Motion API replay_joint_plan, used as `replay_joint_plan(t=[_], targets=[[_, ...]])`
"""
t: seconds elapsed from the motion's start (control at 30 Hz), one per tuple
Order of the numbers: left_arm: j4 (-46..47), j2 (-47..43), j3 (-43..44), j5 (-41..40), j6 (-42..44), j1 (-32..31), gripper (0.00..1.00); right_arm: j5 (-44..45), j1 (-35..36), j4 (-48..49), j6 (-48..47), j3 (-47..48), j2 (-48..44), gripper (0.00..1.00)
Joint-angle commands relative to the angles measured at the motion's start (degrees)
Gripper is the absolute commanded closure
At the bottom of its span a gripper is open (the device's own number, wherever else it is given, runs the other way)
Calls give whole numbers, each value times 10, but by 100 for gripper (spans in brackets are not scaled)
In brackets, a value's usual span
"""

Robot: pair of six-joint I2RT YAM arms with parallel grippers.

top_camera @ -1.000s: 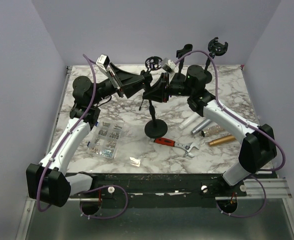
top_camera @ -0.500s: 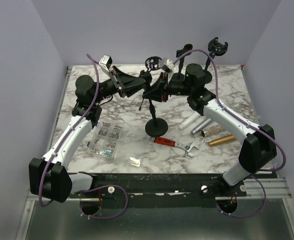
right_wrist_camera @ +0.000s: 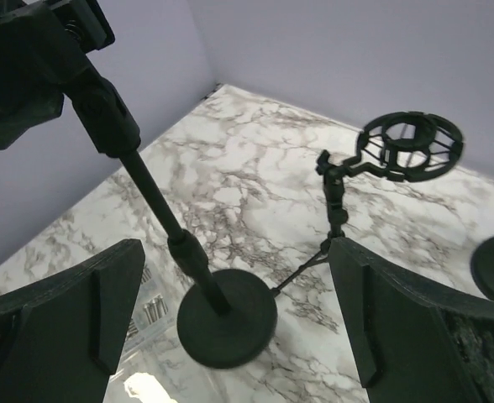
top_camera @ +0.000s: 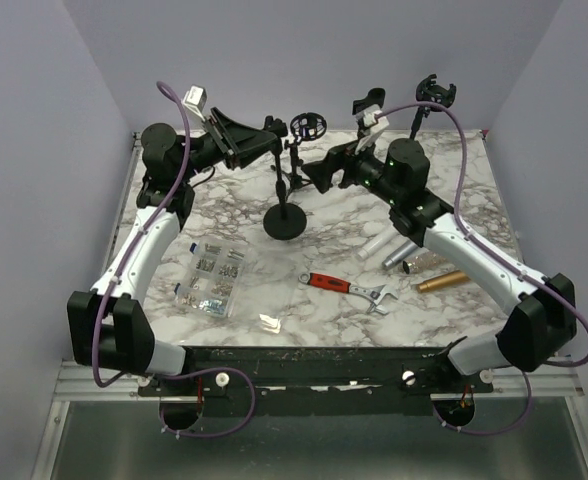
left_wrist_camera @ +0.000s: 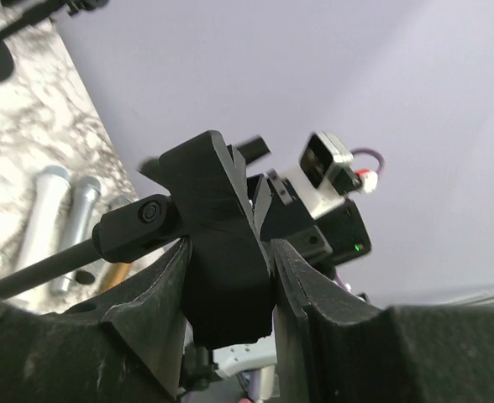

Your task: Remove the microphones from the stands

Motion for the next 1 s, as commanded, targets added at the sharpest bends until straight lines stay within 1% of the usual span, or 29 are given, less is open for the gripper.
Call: replay_joint_plan(t=[0.0,0.1,0.2,0.3,0.43,0.5,0.57,0.7,0.87,0.97], targets=[[21,39,73,5,51,20,100,111,0,-34,30,-39,-67,0],[14,75,105,8,62,34,100,114,0,-54,44,-72,-109,0],[-33,101,141,-3,109,44,100,108,0,-59,70,-115,-164,0],[-48,135,173,-5,137,51,100,97,0,-68,89,-151,-213,0],[-94,185,240,-6,201,58,100,101,0,-117,93,-180,-262,0],[-75,208,255,-3,208,60,100,110,-1,-151,90,-187,-281,0],[-37,232,256,-3,192,63,100,120,0,-166,91,-195,-297,0],[3,266,254,-5,178,68,100,132,0,-176,93,-206,-314,0],[-8,274,238,-8,210,71,100,133,0,-176,97,-207,-312,0],[1,266,194,-14,202,77,100,131,0,-171,99,-210,-306,0]])
